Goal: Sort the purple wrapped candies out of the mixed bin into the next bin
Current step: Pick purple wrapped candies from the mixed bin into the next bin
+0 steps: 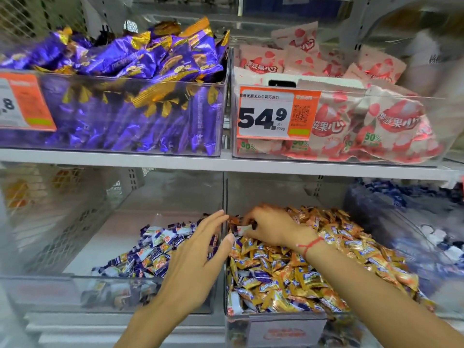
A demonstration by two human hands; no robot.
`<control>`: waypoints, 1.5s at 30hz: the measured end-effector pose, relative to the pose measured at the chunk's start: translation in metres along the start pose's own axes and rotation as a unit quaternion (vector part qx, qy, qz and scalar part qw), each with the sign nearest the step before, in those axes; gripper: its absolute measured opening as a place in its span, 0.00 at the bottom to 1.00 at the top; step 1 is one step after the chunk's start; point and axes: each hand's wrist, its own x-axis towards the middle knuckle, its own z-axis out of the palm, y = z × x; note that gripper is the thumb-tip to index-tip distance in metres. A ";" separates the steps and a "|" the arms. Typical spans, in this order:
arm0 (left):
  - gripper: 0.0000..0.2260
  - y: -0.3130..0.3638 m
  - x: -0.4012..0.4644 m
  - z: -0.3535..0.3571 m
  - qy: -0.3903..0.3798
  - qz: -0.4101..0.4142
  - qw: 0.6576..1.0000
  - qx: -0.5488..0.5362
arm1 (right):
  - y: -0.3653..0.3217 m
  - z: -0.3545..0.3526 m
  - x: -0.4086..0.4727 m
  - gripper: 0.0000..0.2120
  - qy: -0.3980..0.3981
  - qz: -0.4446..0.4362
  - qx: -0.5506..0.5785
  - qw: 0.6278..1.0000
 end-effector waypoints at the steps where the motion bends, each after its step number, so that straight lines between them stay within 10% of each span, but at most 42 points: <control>1: 0.23 0.000 0.000 0.001 0.012 -0.004 1.000 -0.002 | 0.000 -0.004 -0.006 0.14 0.030 0.009 0.019 0.999; 4: 0.19 0.005 0.002 0.001 0.067 0.002 0.998 -0.004 | 0.002 -0.028 -0.038 0.10 0.091 0.051 0.246 0.964; 7: 0.22 0.015 0.005 0.002 0.096 0.010 0.994 -0.047 | -0.014 -0.049 -0.073 0.09 0.084 0.046 0.514 0.853; 10: 0.20 0.022 0.006 0.006 0.096 0.005 0.988 -0.118 | -0.034 -0.053 -0.086 0.11 0.080 0.022 0.586 0.806; 14: 0.08 0.034 0.002 0.008 0.132 0.031 0.973 -0.185 | -0.042 -0.053 -0.090 0.07 0.085 0.018 0.586 0.806; 18: 0.08 0.036 0.001 0.004 0.134 0.022 0.961 -0.240 | -0.022 -0.038 -0.095 0.15 -0.034 -0.010 0.286 0.958; 21: 0.07 0.029 0.001 0.000 0.125 -0.001 0.967 -0.223 | -0.021 -0.021 -0.097 0.17 -0.103 -0.024 0.112 0.988; 28: 0.08 0.020 0.003 -0.008 0.118 -0.067 0.967 -0.214 | -0.006 -0.037 -0.095 0.17 -0.007 0.001 0.311 0.950; 34: 0.11 0.023 0.001 -0.007 0.094 -0.030 0.979 -0.179 | -0.042 -0.053 -0.096 0.10 0.086 0.026 0.637 0.766; 39: 0.12 0.032 0.000 -0.004 0.112 -0.038 0.973 -0.199 | -0.075 -0.044 -0.083 0.08 0.168 0.061 0.639 0.748; 45: 0.14 0.027 -0.001 -0.005 0.142 -0.021 0.980 -0.138 | -0.068 -0.036 -0.085 0.06 0.103 0.031 0.548 0.829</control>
